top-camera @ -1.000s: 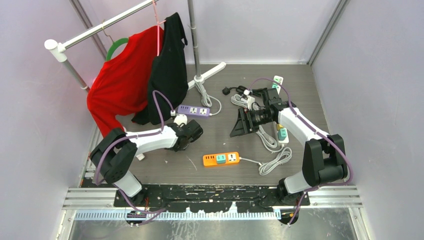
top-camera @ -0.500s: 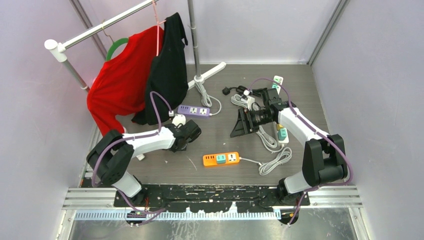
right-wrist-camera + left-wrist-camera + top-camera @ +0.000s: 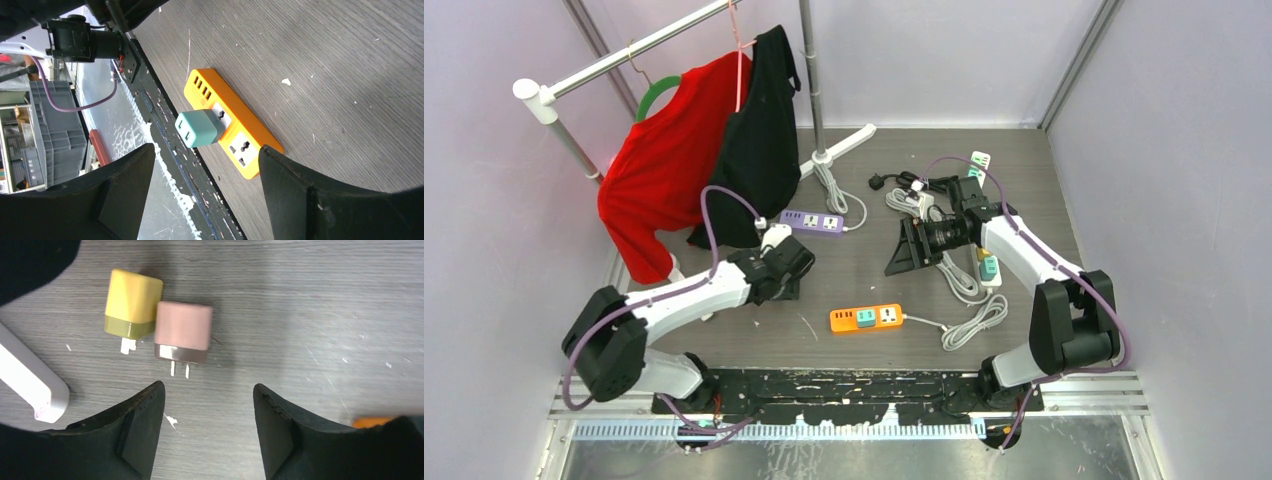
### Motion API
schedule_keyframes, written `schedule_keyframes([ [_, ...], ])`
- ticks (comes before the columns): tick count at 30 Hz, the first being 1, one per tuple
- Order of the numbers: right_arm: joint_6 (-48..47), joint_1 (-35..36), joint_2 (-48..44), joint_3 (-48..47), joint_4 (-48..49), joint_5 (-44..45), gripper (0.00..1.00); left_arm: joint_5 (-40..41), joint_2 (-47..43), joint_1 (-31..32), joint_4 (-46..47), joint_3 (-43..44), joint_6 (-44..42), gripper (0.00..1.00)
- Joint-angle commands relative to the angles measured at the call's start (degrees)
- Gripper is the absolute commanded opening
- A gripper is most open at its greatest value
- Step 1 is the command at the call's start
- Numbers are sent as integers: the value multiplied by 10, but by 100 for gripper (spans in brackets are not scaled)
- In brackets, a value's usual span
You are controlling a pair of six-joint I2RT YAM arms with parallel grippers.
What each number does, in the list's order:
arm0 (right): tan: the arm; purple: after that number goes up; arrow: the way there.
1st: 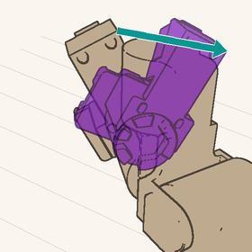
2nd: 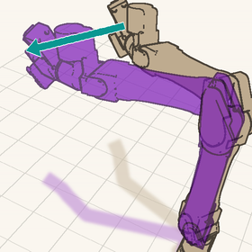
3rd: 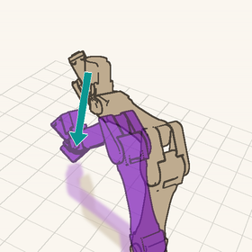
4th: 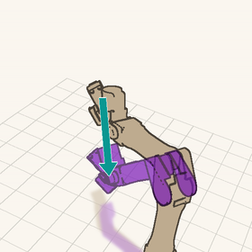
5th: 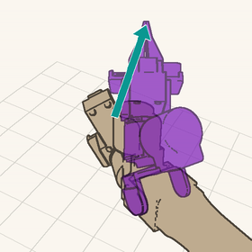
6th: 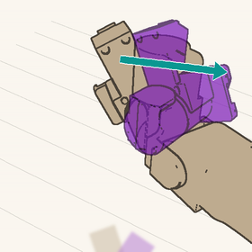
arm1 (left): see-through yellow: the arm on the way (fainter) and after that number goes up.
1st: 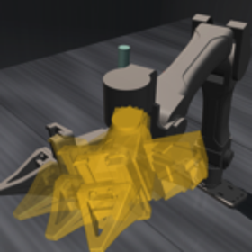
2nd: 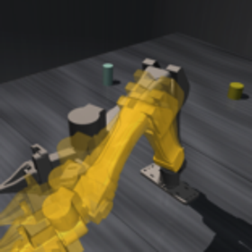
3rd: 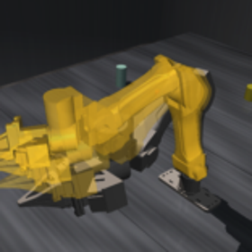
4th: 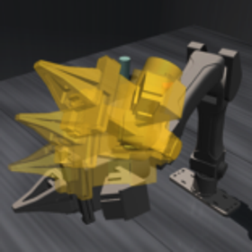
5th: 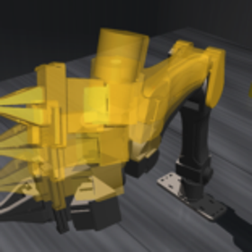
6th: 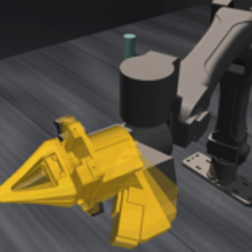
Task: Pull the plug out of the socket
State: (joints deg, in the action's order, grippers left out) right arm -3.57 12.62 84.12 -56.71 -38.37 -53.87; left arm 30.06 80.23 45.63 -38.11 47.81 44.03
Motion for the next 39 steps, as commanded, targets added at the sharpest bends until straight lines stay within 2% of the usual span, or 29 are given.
schedule_keyframes([
  [1, -18, -3, -28, -18, 1, -9, 81, -71, -80, -3, 40, -17, -56, 66],
  [4, -23, -2, -33, -16, 1, -13, 81, -133, -142, -3, 91, -52, -89, 68],
  [9, -27, -2, -38, -12, 2, -18, 81, -245, -246, -3, 228, -136, -137, 70],
  [13, -30, -2, -43, -10, 5, -26, 80, -308, -313, -3, 325, -202, -146, 75],
  [19, -32, -2, -52, -5, 10, -36, 81, -381, -357, -3, 447, -267, -149, 79],
  [26, -36, -2, -57, 0, 14, -44, 80, -432, -359, -3, 572, -324, -154, 80],
  [32, -57, 5, -74, 10, 18, -64, 81, -454, -322, -3, 606, -333, -174, 82],
  [39, -128, 75, -119, 43, 52, -17, 82, -519, -255, -3, 647, -326, -231, 87],
])
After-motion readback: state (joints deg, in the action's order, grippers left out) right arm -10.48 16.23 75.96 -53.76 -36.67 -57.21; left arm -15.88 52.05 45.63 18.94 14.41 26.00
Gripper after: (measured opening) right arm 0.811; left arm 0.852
